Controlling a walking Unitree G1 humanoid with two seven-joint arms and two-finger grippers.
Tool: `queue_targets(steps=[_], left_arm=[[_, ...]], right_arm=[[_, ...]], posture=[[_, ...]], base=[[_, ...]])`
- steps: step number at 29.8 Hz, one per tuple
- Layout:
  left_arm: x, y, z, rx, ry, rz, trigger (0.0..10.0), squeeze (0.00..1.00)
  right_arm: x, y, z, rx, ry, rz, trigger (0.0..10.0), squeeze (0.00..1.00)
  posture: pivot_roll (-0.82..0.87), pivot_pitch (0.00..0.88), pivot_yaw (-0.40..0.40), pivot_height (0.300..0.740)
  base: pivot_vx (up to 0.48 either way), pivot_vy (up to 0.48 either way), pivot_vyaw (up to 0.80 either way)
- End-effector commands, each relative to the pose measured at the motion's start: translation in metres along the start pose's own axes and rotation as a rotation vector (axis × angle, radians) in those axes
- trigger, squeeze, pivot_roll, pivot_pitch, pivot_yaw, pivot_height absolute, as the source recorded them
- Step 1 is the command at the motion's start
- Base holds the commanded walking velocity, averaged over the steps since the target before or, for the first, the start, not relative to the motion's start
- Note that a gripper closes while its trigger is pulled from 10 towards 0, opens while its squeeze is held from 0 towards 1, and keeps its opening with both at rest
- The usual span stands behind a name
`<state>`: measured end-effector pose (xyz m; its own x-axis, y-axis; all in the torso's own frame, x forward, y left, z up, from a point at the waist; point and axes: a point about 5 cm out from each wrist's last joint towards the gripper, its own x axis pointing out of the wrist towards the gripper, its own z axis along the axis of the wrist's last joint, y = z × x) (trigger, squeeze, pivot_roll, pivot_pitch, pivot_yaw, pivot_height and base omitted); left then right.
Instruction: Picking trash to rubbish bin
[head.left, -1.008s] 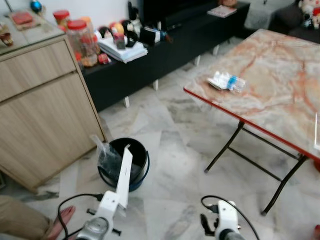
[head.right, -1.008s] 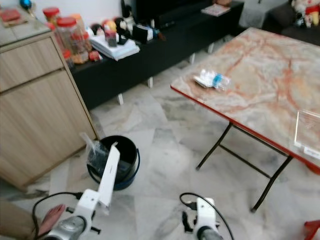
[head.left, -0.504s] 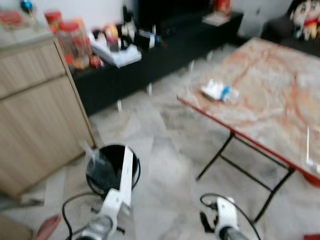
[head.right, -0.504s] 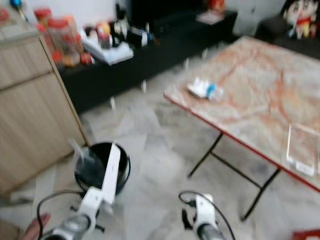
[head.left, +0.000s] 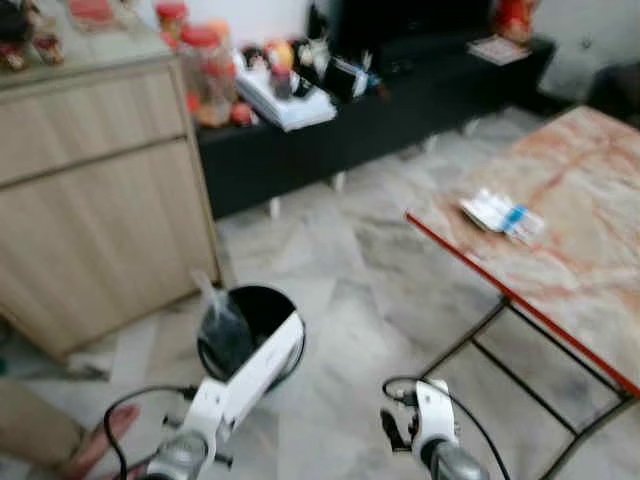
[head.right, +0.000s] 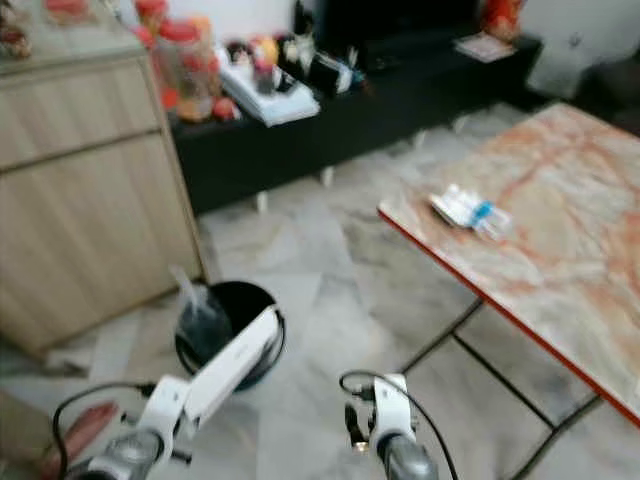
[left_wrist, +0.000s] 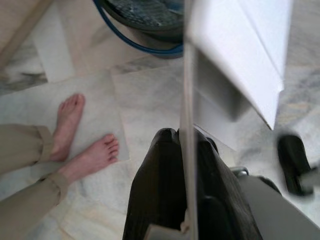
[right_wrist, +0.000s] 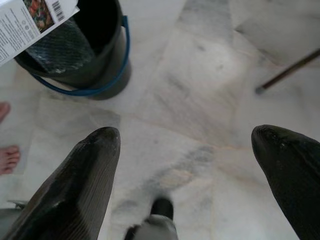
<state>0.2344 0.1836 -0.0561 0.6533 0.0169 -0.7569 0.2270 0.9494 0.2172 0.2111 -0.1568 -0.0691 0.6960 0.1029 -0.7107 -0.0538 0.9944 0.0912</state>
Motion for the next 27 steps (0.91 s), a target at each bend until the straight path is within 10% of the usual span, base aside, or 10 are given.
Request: queue_targets(steps=[1, 27], left_arm=[[-0.0001, -0.0077, -0.0031, -0.017, 0.01, -0.017, 10.0, 0.0], [-0.0009, -0.0039, -0.0071, -0.007, 0.017, -0.011, 10.0, 0.0]], right_arm=[[-0.0025, -0.0072, -0.0059, 0.008, 0.022, -0.021, 10.0, 0.0], [-0.0037, -0.0032, -0.013, 0.022, 0.04, -0.02, 10.0, 0.0]], posture=[[0.1, 0.094, -0.101, 0.74], [0.09, 0.094, -0.074, 0.74]], base=[[0.274, 0.0, 0.61], [0.274, 0.0, 0.2]])
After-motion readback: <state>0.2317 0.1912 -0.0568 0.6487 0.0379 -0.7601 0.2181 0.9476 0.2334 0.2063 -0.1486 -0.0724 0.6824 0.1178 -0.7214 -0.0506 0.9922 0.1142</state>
